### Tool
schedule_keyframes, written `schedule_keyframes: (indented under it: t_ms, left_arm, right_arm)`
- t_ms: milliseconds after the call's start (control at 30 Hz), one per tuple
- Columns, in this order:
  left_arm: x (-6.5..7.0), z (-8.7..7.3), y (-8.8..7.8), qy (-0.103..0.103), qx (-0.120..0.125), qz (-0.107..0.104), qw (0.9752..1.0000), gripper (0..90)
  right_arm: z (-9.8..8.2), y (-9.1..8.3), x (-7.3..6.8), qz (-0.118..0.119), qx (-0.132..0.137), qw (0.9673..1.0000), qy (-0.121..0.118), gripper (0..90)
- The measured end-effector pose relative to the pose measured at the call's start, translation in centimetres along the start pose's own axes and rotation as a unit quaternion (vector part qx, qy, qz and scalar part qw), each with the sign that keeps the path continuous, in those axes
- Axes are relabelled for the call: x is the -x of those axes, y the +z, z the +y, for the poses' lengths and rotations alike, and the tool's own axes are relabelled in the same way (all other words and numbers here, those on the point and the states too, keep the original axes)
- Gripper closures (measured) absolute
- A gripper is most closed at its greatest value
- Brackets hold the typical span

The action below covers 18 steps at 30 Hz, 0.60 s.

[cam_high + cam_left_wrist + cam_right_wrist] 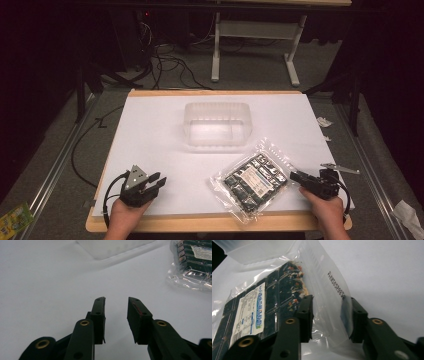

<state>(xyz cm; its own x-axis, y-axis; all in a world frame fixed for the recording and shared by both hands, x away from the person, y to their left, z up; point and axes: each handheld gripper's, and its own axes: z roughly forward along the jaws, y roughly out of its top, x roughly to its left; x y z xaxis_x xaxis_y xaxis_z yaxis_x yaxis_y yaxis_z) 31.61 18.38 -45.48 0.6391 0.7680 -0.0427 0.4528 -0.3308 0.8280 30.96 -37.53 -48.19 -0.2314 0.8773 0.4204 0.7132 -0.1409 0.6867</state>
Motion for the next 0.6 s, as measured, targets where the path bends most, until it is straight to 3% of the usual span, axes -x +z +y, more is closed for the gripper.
schedule_keyframes:
  t_ms: [100,133,200,300,600]
  left_arm:
    - [0.0,0.0,0.0,0.000,0.000,0.000,1.0000,67.7]
    - [0.1,0.0,0.0,0.001,0.000,-0.001,1.0000,67.7]
    - [0.1,0.0,0.1,0.002,0.000,-0.002,1.0000,67.7]
    - [0.2,0.1,0.1,0.003,0.001,-0.004,1.0000,67.4]
    - [0.3,0.1,0.2,0.001,-0.002,-0.010,1.0000,62.4]
  right_arm:
    - [0.0,-0.3,-0.2,-0.003,0.006,0.9999,-0.011,77.8]
    - [0.0,-0.4,-0.3,0.002,0.013,0.9997,-0.022,87.8]
    - [0.0,-0.5,-0.4,0.003,0.013,0.9996,-0.026,89.5]
    - [0.1,-0.8,-1.2,-0.007,0.023,0.9983,-0.053,90.0]
    - [0.6,-2.1,-2.6,-0.009,0.073,0.9932,-0.091,90.0]
